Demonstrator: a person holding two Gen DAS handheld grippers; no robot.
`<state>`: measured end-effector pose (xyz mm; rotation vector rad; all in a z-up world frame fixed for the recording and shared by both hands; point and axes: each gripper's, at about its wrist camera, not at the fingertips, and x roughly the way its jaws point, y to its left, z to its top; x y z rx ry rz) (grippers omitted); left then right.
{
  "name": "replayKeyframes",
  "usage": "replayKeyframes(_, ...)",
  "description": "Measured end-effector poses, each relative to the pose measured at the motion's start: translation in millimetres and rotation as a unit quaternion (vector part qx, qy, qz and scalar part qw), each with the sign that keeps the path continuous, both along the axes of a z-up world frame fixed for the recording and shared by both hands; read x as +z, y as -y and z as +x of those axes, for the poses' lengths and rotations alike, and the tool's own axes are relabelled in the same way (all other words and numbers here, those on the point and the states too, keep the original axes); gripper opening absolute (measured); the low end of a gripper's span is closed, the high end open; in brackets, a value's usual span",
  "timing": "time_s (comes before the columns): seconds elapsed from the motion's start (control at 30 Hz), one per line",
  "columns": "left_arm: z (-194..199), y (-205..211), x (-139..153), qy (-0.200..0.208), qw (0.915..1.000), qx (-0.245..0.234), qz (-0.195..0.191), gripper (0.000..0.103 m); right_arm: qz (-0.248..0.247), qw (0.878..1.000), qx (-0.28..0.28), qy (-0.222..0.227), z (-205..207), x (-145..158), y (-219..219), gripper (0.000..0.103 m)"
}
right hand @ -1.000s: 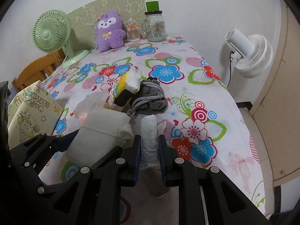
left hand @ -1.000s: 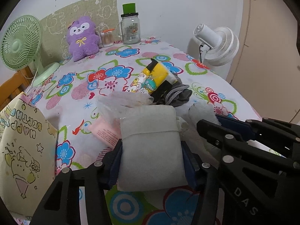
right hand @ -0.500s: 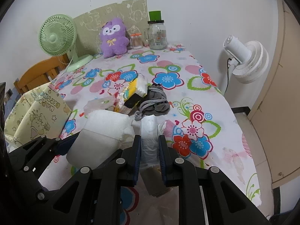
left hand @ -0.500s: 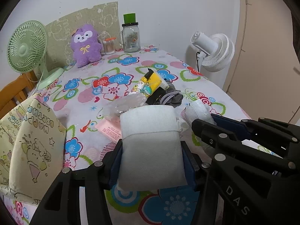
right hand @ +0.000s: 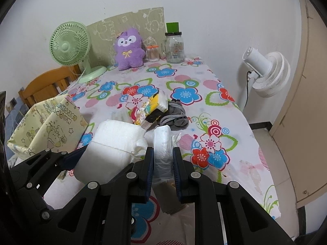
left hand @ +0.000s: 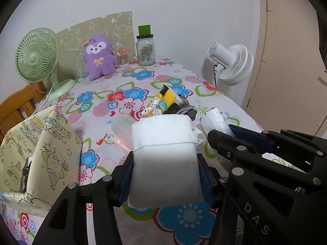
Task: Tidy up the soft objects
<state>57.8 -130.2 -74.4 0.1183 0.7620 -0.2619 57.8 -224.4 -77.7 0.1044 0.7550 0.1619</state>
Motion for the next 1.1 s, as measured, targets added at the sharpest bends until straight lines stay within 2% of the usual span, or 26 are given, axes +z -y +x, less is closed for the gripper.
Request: replayKeyframes(1.1, -23.5, -29.3, 66.0, 0.06, 0.998, 0.021, -0.006, 0.058, -0.001, 0.998, 0.007, 0.064, -27.6, 70.5, -23.3, 0.021)
